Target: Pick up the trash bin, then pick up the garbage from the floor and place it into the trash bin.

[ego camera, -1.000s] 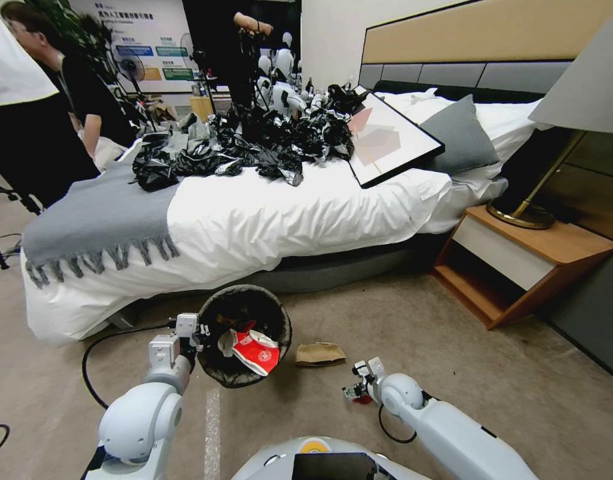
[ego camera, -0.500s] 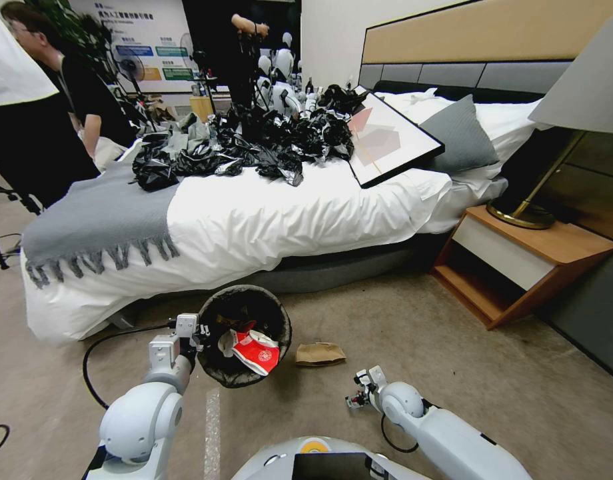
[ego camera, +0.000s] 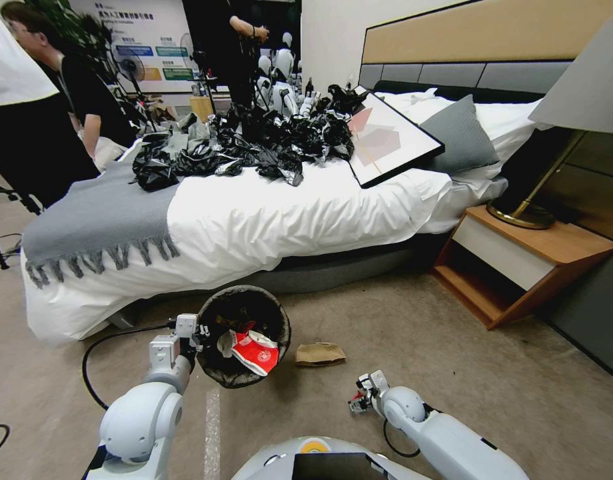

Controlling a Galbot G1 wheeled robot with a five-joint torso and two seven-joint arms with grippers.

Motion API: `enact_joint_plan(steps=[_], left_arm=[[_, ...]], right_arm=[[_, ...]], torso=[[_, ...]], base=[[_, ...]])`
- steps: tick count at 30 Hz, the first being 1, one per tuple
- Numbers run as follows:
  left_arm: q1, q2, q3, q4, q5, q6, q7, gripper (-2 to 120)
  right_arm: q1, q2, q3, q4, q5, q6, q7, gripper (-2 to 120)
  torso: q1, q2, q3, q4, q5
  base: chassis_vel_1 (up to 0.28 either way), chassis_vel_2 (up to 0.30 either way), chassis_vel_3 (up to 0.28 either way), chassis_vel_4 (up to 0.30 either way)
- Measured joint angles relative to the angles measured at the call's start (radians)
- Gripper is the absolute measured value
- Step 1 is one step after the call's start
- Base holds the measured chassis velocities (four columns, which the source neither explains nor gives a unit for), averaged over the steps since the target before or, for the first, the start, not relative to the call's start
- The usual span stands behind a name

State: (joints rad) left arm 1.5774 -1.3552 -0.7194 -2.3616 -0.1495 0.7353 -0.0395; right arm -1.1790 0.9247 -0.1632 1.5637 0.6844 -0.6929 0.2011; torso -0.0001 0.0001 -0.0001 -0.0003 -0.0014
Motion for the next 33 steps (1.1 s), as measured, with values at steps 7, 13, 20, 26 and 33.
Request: enact_joint_plan(steps=[7,13,20,26,33], left_arm=[[0.0,-0.001,0.0,0.002,0.007,0.0,0.003,0],[0.003,0.001,-0.001,0.003,0.009,0.0,0.006,0],[0.005,0.003,-0.001,-0.003,0.007,0.0,0.006,0],[0.003,0.004,-0.002,-0.003,0.007,0.0,0.006,0],[0.004,0.007,-0.003,-0.001,0.008,0.0,0.006,0]], right_arm=[[-0.004,0.002,-0.006,-0.001,-0.015,0.008,-0.006,72],[-0.004,-0.001,-0.006,-0.001,-0.016,0.008,-0.011,72],[-0.004,-0.006,-0.006,-0.001,-0.016,0.008,-0.014,72],[-0.006,-0.009,-0.005,-0.001,-0.02,0.011,-0.015,72],[-0.008,-0.013,-0.005,0.003,-0.022,0.013,-0.013,72]], torso=[[0.0,0.0,0.0,0.0,0.0001],[0.0,0.0,0.0,0.0003,0.001],[0.0,0.0,0.0,0.0005,0.0017],[0.0,0.0,0.0,0.0005,0.0018],[0.0,0.0,0.0,0.0007,0.0024]], base=[[0.0,0.0,0.0,0.0],[0.0,0.0,0.0,0.0],[0.0,0.0,0.0,0.0],[0.0,0.0,0.0,0.0],[0.0,0.0,0.0,0.0]])
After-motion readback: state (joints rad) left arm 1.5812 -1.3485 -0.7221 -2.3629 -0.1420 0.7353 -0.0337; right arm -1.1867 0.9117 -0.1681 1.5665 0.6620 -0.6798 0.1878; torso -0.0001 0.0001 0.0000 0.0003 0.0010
